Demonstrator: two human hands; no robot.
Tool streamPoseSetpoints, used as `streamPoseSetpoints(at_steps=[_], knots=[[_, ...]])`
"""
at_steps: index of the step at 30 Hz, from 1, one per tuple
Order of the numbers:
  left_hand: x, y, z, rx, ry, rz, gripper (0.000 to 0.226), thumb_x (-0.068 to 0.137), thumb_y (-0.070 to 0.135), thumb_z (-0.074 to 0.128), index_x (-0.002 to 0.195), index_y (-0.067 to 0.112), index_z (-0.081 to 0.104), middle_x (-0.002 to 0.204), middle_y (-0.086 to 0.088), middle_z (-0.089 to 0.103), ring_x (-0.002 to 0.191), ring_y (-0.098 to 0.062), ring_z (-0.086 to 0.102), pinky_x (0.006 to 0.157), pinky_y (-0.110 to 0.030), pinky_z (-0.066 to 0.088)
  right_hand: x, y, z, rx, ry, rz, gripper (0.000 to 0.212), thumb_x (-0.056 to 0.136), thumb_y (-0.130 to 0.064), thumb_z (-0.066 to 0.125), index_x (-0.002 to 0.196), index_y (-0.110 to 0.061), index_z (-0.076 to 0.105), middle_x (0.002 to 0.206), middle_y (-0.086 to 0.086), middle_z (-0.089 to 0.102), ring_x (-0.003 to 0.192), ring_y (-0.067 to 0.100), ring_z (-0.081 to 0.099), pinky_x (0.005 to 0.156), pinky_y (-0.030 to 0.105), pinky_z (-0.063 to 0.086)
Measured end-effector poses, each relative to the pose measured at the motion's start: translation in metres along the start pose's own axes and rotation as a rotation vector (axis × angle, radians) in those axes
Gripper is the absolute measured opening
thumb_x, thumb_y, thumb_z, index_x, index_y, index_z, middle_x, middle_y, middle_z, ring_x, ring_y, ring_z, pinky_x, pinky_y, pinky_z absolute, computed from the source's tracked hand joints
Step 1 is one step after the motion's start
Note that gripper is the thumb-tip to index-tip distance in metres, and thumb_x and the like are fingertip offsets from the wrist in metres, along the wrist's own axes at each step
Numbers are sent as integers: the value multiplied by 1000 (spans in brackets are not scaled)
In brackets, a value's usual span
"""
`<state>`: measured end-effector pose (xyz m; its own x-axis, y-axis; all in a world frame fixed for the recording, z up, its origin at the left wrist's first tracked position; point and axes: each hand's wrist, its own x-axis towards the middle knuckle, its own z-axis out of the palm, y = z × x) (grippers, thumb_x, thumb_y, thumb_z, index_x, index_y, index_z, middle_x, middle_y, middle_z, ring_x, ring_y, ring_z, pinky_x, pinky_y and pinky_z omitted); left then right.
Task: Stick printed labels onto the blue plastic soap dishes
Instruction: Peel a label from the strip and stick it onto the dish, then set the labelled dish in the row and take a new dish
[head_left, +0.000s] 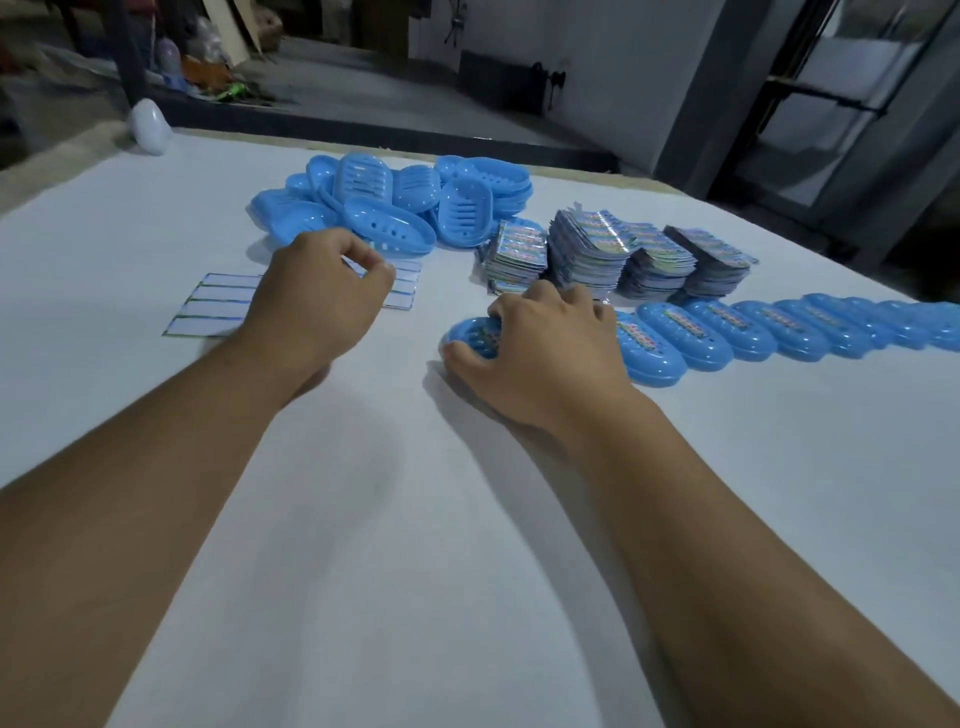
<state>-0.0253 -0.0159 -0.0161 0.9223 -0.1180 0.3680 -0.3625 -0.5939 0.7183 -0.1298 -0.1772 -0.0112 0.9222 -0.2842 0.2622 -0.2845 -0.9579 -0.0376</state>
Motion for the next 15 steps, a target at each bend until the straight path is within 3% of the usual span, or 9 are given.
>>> streamPoseSetpoints(at_steps=[5,15], knots=[[-2,-1,-1,-3,0,6,14,91,36,65,92,23,66,79,-2,67,83,-27,65,75,-34,48,-7,6,1,135,-16,76,62,87,-68,50,134,-28,58,137,4,55,129,34,42,101,52,33],[-2,-1,-2,3,-20,24,13,92,34,65,93,21,67,70,0,65,78,-26,65,72,-34,45,1,38,-1,221,11,228,54,84,-61,59,131,-33,59,134,2,59,131,30,43,107,51,31]])
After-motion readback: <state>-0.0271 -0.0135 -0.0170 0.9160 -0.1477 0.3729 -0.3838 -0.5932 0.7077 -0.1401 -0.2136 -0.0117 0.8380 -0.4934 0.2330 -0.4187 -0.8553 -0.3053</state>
